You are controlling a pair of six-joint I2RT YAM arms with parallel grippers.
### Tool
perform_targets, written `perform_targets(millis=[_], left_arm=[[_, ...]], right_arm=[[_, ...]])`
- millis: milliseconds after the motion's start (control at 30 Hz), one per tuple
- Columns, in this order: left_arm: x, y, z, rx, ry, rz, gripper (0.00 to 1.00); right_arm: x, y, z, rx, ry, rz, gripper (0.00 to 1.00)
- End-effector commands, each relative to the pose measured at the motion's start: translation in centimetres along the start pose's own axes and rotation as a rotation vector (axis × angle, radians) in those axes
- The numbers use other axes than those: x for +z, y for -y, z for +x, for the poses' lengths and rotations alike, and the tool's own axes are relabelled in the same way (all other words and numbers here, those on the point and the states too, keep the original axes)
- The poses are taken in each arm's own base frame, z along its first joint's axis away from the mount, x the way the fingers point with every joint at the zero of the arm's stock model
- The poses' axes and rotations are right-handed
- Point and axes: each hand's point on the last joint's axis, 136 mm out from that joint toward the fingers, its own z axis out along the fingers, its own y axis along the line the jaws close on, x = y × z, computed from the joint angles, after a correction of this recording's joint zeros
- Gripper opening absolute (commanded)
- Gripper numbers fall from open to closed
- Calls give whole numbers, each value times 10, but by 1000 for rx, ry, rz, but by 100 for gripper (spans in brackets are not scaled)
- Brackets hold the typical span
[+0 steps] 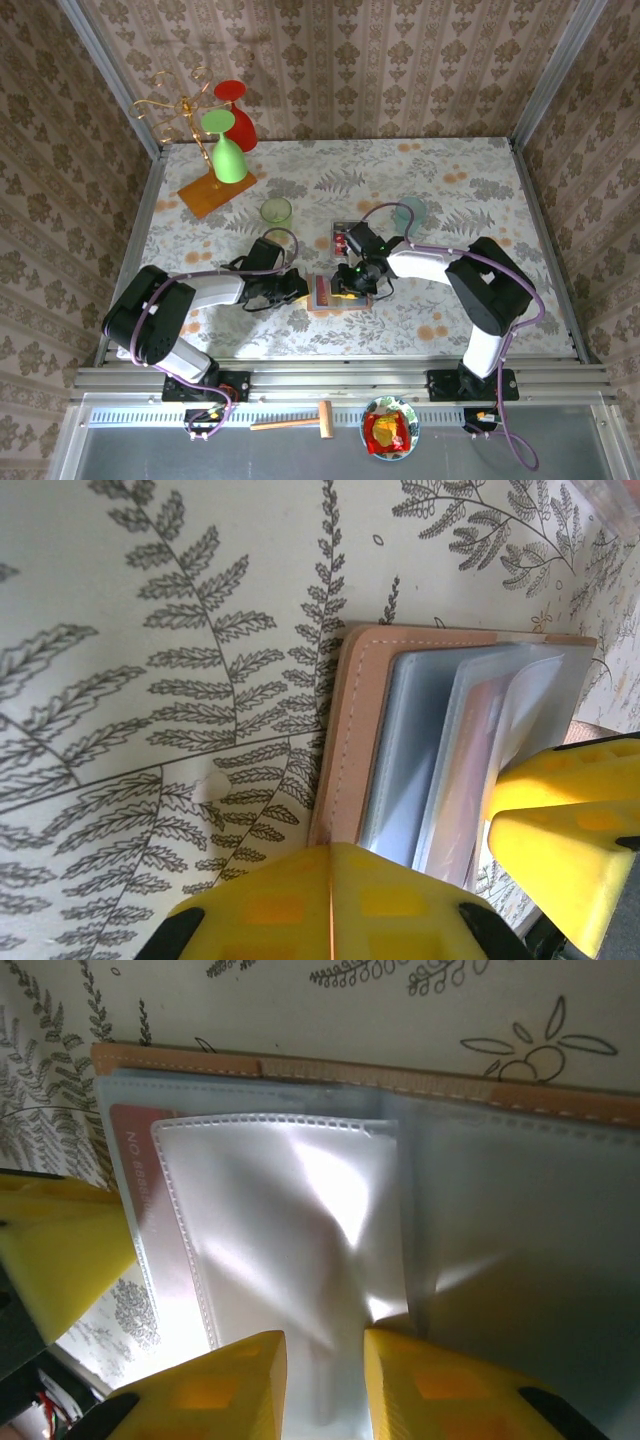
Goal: Take the credit cards out of the card holder
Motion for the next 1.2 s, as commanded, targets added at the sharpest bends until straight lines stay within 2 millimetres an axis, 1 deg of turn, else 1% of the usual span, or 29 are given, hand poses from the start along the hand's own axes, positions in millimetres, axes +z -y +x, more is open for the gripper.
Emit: perform_targets(millis=[0,133,300,367,433,567,800,1167], left_arm=[[-8,11,-2,16,2,-2,11],[-15,22,-5,36,13,0,13],[-19,39,-7,51,27,21,18],[-17,47,-7,54,23,47,22],[-12,56,-7,50,12,81,24],[-2,64,-4,46,-11,107,28],[12,60,-2,38,-32,77,29],[18,54,-2,28,-40,52,29]], right_arm=[[-3,-5,0,33,9,-74,29],[-4,-5,-2,63,22,-129,29],[-5,-3,-4,91,31,-179,29],[-4,-2,-4,101,31,-192,29],[-3,0,-4,111,32,-202,29],[-3,3,-4,123,33,-213,29],[-1,5,-4,132,32,-223,29],[1,8,-3,141,26,-228,29]])
